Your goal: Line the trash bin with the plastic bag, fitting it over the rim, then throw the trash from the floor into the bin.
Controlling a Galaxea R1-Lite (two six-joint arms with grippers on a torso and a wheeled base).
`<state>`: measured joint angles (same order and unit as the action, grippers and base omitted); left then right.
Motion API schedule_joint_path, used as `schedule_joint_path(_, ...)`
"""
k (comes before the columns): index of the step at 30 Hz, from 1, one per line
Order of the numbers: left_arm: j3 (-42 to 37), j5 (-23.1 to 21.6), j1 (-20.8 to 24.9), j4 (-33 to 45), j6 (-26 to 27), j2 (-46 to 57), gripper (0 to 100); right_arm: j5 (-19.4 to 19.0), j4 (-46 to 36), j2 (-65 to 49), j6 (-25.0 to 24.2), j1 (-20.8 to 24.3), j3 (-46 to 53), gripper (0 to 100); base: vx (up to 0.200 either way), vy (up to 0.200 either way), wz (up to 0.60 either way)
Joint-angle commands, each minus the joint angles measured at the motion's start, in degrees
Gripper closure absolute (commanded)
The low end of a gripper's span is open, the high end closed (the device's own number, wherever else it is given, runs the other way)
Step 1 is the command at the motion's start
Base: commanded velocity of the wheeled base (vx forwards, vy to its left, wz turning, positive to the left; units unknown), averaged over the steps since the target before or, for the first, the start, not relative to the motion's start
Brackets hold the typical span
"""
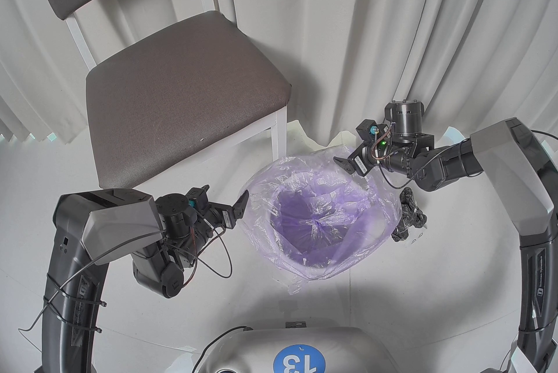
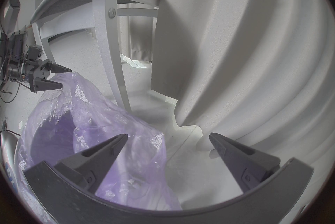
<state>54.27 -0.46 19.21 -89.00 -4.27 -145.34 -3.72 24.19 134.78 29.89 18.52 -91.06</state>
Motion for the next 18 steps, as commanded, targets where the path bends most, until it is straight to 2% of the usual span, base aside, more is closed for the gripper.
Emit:
schedule_joint_path(1, 0.0, 0.4, 0.5, -0.9, -1.0, 1.1, 0, -0.1, -0.5, -7.1, 0.1, 0.0, 5.9, 0, 0.0, 0.0, 0.0)
schedule_joint_path(5, -0.1, 0.7, 1.1, -0.9, -1.3, 2.3, 0, 0.4, -1.2, -11.4, 0.1, 0.0, 11.1, 0, 0.0, 0.0, 0.0)
schedule_joint_path(11, -0.5, 0.8, 2.3, -0.8, -1.2, 2.6, 0, 4.2, -2.5, -14.0, -0.6, 0.4, 15.2, 0, 0.0, 0.0, 0.0)
schedule_joint_path(16, 2.1, 1.2, 4.4, 1.5, -0.8, 2.3, 0, 9.3, -3.0, -15.0, -4.8, 2.7, 20.1, 0, 0.0, 0.0, 0.0)
schedule_joint_path(18, 3.6, 3.4, 5.6, 3.6, -0.8, 1.8, 0, 10.8, -2.9, -14.7, -6.0, 3.5, 21.5, 0, 0.0, 0.0, 0.0)
